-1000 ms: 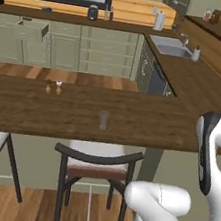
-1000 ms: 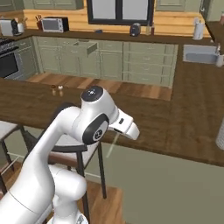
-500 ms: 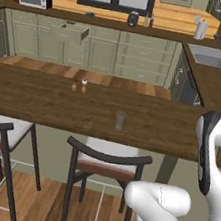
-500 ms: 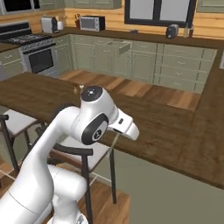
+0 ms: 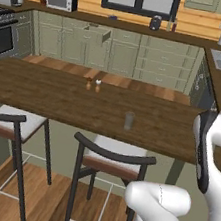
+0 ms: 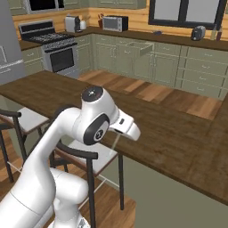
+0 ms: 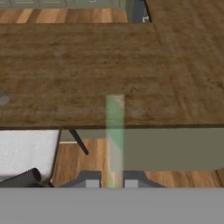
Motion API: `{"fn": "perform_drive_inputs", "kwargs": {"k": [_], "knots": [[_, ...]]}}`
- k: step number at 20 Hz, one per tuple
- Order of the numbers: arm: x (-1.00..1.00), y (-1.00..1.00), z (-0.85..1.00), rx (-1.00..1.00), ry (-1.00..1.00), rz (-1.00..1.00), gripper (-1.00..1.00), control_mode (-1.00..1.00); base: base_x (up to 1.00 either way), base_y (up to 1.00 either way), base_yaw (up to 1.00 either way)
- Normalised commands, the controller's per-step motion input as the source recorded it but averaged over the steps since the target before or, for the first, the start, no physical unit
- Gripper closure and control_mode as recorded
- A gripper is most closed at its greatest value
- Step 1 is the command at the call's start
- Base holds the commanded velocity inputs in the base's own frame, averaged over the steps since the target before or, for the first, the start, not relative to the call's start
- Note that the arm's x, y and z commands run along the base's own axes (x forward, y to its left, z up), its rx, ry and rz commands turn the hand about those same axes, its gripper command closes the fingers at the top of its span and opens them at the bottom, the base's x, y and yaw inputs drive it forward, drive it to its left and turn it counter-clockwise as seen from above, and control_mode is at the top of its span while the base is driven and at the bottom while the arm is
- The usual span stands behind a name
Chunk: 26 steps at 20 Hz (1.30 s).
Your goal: Take a straw from the drawer in front and place it inside the glass cup on the dining counter.
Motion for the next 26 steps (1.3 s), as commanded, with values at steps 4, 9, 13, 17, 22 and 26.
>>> {"fn": "perform_drive_inputs", "kwargs": {"k": [4,9,13,17,22,26], "knots": [[0.00,0.00,0.00,0.00,0.00,0.00,1.00,1.00,0.67,0.27,0.00],[0.00,0.00,0.00,0.00,0.00,0.00,1.00,1.00,0.62,0.18,0.00],[0.06,0.03,0.00,0.00,0.00,0.01,1.00,-1.00,0.03,0.00,0.00],[0.64,0.40,0.13,0.00,-0.09,0.00,1.00,-1.00,0.00,0.00,0.00],[0.63,0.22,0.33,0.00,-0.21,0.15,1.00,-1.00,0.00,0.00,0.00],[0.42,0.00,0.24,0.00,-0.24,0.24,1.00,-1.00,0.00,0.00,0.00]]}}
